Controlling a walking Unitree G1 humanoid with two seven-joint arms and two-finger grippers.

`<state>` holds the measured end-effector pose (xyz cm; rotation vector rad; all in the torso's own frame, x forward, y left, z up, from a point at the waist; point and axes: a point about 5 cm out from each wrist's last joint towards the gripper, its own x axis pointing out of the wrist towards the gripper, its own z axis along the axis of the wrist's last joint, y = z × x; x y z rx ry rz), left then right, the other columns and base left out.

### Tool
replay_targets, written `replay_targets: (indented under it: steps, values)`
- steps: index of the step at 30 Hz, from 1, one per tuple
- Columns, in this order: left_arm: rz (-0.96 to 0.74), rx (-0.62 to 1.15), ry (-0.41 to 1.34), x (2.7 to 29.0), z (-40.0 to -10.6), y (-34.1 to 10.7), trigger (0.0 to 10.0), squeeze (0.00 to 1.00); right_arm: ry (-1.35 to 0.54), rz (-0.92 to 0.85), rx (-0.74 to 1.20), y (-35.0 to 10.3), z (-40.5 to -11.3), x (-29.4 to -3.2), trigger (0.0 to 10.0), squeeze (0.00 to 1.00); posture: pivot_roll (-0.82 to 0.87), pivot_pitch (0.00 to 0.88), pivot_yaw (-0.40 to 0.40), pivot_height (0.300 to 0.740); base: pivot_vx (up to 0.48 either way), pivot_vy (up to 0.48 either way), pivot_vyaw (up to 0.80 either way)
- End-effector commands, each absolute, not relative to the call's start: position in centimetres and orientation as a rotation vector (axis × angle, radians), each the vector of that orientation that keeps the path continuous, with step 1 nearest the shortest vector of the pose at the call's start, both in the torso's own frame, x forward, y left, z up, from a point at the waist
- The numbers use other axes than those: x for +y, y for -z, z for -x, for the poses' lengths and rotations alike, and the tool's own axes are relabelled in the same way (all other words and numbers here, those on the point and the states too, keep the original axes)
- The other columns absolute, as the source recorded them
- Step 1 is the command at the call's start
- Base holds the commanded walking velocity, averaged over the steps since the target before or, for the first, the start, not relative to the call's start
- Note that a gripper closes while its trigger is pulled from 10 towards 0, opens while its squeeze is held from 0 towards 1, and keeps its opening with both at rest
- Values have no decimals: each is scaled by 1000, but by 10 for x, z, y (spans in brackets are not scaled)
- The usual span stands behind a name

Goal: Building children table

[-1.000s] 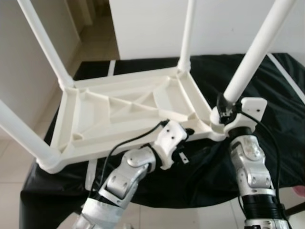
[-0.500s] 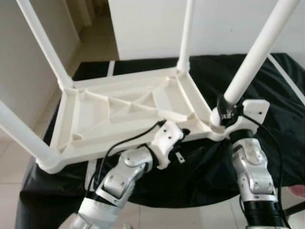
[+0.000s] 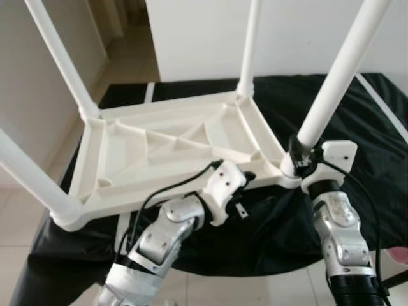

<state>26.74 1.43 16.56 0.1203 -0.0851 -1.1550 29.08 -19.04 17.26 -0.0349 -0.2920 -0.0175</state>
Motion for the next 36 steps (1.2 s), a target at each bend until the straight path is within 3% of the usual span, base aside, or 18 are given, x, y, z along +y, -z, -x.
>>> replay_targets:
  steps: [1,22,36]
  values:
    - [-131,-97,1182,14,-266,-168,10000,0,33,31,-271,-167,-290,-194,10000,0,-71,1,21,740,0,0,0]
    - [-136,-104,1189,14,-265,-169,10000,0,-61,87,-188,-137,-278,-194,10000,0,-72,3,30,740,0,0,0]
    - [-138,-113,1189,13,-265,-173,10000,0,-29,19,-54,-135,-298,-200,10000,0,-63,7,26,740,0,0,0]
